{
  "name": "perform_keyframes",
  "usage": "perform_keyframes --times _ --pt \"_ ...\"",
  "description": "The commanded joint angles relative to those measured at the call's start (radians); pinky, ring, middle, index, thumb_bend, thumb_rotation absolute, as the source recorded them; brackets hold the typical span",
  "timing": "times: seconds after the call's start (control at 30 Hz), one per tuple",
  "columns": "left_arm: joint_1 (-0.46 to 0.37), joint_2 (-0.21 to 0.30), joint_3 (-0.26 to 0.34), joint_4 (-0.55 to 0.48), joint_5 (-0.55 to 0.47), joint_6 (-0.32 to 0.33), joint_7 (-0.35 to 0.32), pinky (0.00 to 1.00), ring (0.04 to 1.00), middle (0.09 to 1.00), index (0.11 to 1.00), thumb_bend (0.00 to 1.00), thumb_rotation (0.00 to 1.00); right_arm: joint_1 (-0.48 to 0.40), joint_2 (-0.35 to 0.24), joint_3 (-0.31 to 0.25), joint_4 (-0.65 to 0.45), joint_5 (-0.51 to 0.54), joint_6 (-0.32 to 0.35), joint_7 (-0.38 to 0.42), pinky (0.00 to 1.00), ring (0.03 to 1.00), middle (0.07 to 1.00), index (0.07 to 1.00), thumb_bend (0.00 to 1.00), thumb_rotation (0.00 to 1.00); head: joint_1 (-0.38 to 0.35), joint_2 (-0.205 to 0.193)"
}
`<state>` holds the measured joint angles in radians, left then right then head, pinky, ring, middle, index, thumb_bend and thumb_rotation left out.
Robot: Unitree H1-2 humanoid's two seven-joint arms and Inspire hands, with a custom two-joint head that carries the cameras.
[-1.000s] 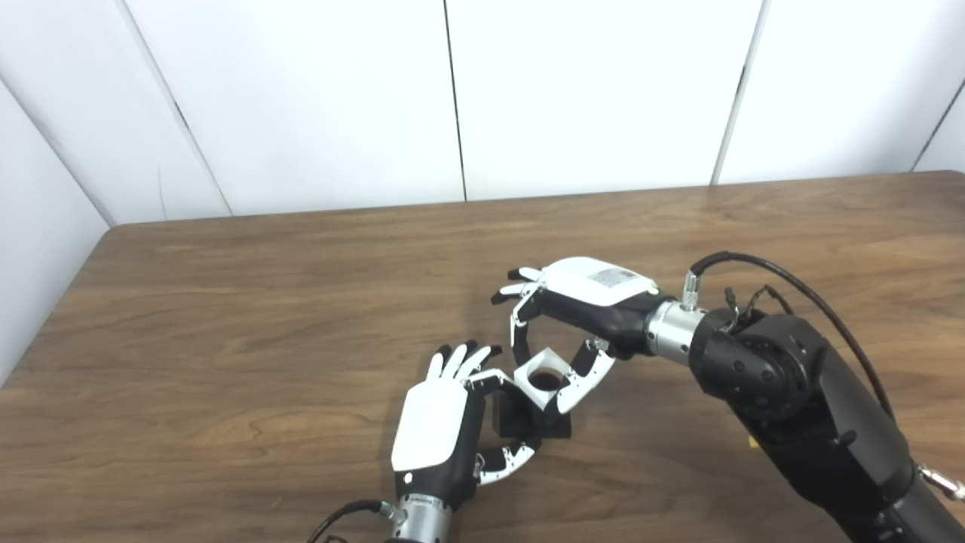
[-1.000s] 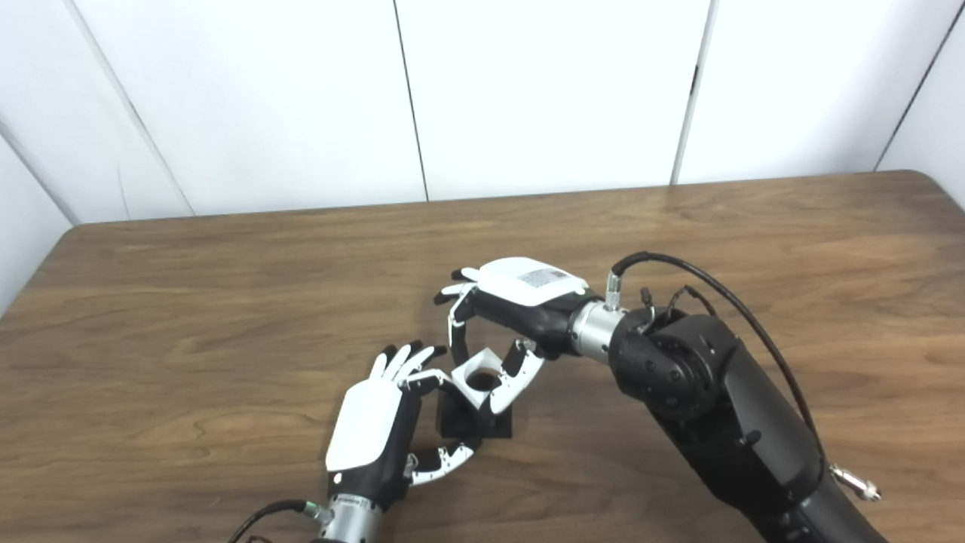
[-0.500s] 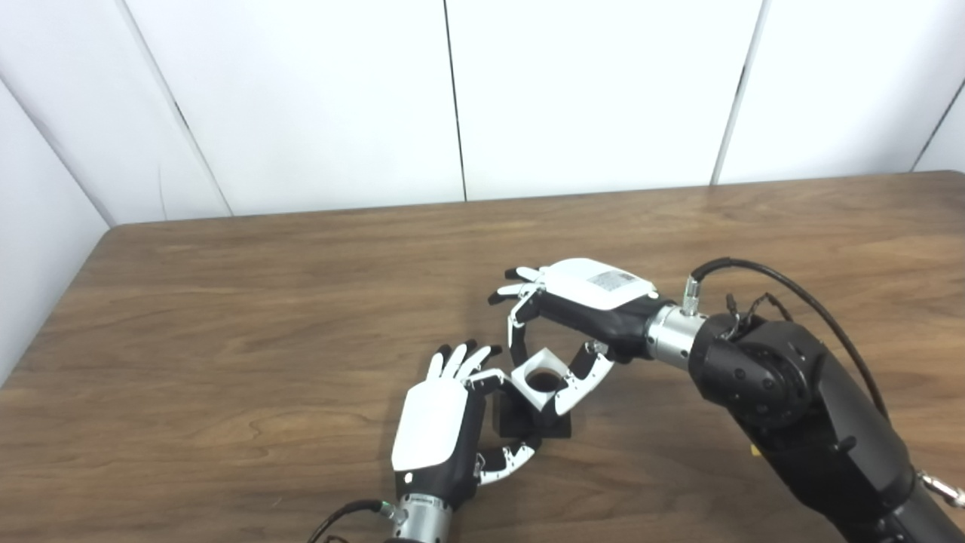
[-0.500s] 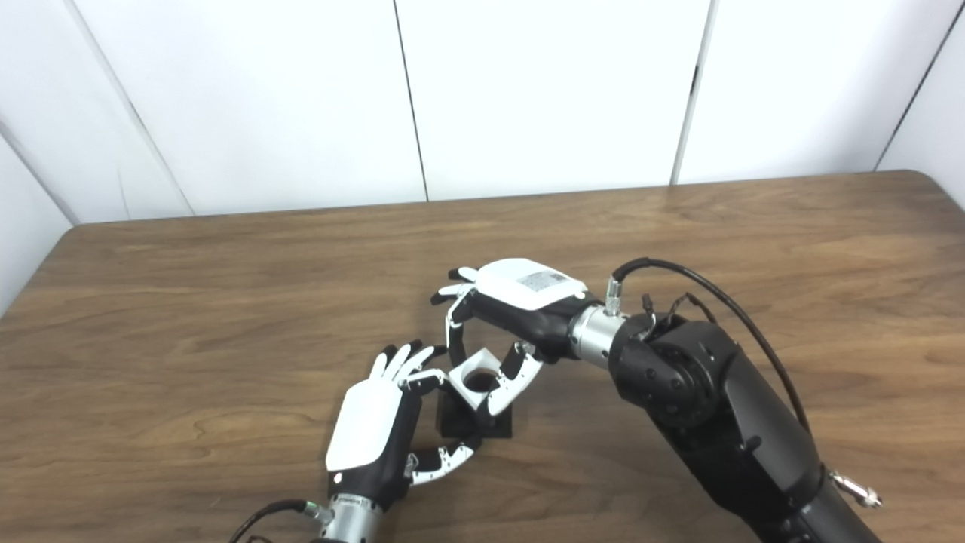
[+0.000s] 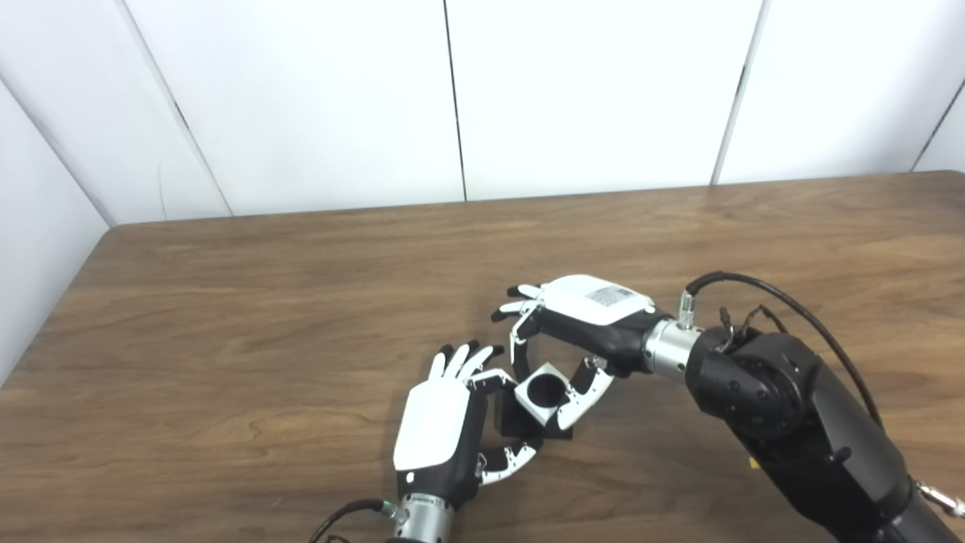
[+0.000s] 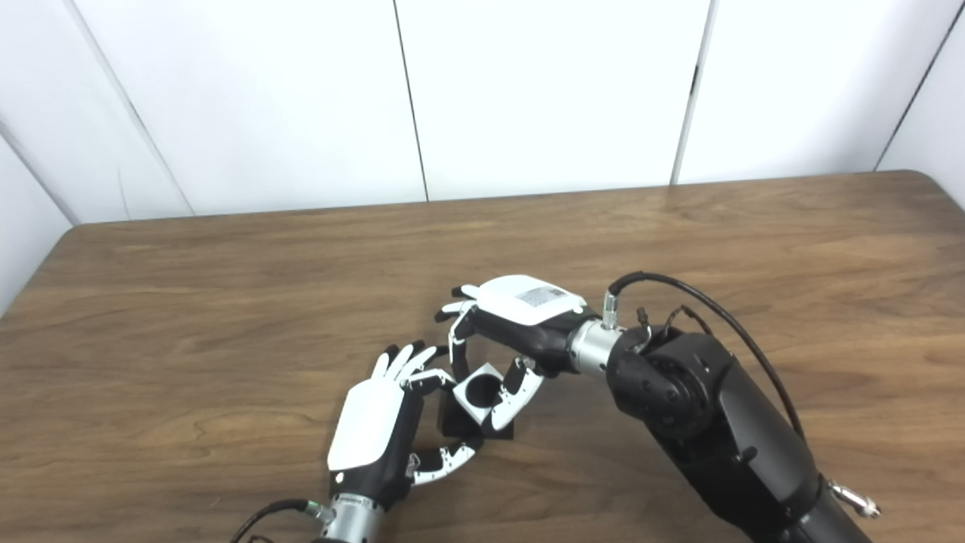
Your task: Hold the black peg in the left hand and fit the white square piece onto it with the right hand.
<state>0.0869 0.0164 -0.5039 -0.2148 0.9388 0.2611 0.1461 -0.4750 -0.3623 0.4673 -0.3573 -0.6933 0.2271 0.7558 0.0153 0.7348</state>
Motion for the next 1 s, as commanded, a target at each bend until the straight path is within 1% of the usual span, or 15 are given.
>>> perform_keyframes --times 0.0,0.27,0.4,0.43,0.47,0.5,0.57,0.6,0.7,0.8,0.83,0.87,0.9,0.97 --pt "0.026 -0.037 -0.020 0.038 0.018 0.018 -0.012 1.00 0.948 0.880 0.492 0.51 0.08 -0.033 0.001 -0.006 -0.029 0.000 -0.007 0.004 1.00 1.000 0.908 0.490 0.52 0.16 -0.003 0.002" --pt "0.028 -0.036 -0.020 0.037 0.015 0.012 -0.010 1.00 0.948 0.879 0.492 0.51 0.08 -0.021 -0.013 -0.010 -0.027 0.011 -0.024 -0.002 1.00 1.000 0.904 0.490 0.52 0.15 0.000 0.001" --pt "0.029 -0.036 -0.019 0.036 0.015 0.013 -0.011 1.00 0.949 0.879 0.492 0.51 0.08 -0.015 -0.013 -0.012 -0.025 0.015 -0.011 0.005 1.00 1.000 0.911 0.492 0.52 0.15 0.000 0.002" --pt "0.028 -0.036 -0.019 0.034 0.015 0.015 -0.015 1.00 0.950 0.879 0.492 0.51 0.08 -0.014 -0.012 -0.012 -0.026 0.013 -0.001 0.010 1.00 1.000 0.913 0.518 0.60 0.18 0.000 0.001" --pt "0.028 -0.035 -0.018 0.032 0.016 0.018 -0.019 1.00 0.950 0.880 0.492 0.51 0.08 -0.014 -0.012 -0.012 -0.027 0.011 0.005 0.014 1.00 1.000 0.916 0.573 0.76 0.24 0.001 0.001" --pt "0.027 -0.034 -0.018 0.032 0.018 0.019 -0.022 1.00 0.951 0.880 0.492 0.51 0.08 -0.015 -0.011 -0.012 -0.028 0.009 0.009 0.016 1.00 1.000 0.918 0.611 0.86 0.28 0.001 0.000" --pt "0.026 -0.033 -0.019 0.030 0.022 0.022 -0.025 1.00 0.948 0.877 0.493 0.51 0.08 -0.015 -0.011 -0.012 -0.026 0.002 0.012 0.018 1.00 1.000 0.918 0.649 0.93 0.30 -0.001 0.000" --pt "0.026 -0.033 -0.019 0.030 0.024 0.023 -0.025 1.00 0.946 0.875 0.493 0.51 0.08 -0.015 -0.012 -0.011 -0.025 -0.001 0.013 0.018 1.00 1.000 0.918 0.662 0.95 0.31 -0.001 0.000" --pt "0.024 -0.032 -0.020 0.031 0.027 0.023 -0.026 1.00 0.942 0.871 0.494 0.51 0.09 -0.017 -0.015 -0.009 -0.023 -0.009 0.010 0.020 1.00 1.000 0.917 0.683 0.98 0.35 -0.001 -0.001" --pt "0.023 -0.030 -0.021 0.031 0.029 0.024 -0.032 0.99 0.941 0.869 0.495 0.51 0.09 -0.015 -0.017 -0.012 -0.021 -0.008 0.007 0.018 1.00 1.000 0.916 0.683 1.00 0.36 -0.001 0.000" --pt "0.023 -0.030 -0.021 0.030 0.028 0.024 -0.034 1.00 0.940 0.869 0.581 0.65 0.23 -0.014 -0.018 -0.012 -0.021 -0.008 0.006 0.018 1.00 1.000 0.916 0.683 1.00 0.36 0.000 -0.001" --pt "0.023 -0.030 -0.021 0.030 0.027 0.023 -0.035 1.00 0.939 0.868 0.616 0.70 0.29 -0.014 -0.018 -0.013 -0.020 -0.008 0.005 0.017 1.00 1.000 0.915 0.682 1.00 0.36 0.000 -0.001" --pt "0.022 -0.030 -0.021 0.029 0.025 0.024 -0.036 1.00 0.937 0.866 0.654 0.74 0.33 -0.013 -0.019 -0.014 -0.020 -0.007 0.004 0.017 1.00 1.000 0.915 0.680 1.00 0.36 0.001 -0.001" --pt "0.023 -0.033 -0.019 0.026 0.021 0.028 -0.043 1.00 0.937 0.865 0.686 0.76 0.35 -0.012 -0.020 -0.014 -0.020 -0.006 0.003 0.016 1.00 1.000 0.915 0.678 1.00 0.36 0.001 -0.001"
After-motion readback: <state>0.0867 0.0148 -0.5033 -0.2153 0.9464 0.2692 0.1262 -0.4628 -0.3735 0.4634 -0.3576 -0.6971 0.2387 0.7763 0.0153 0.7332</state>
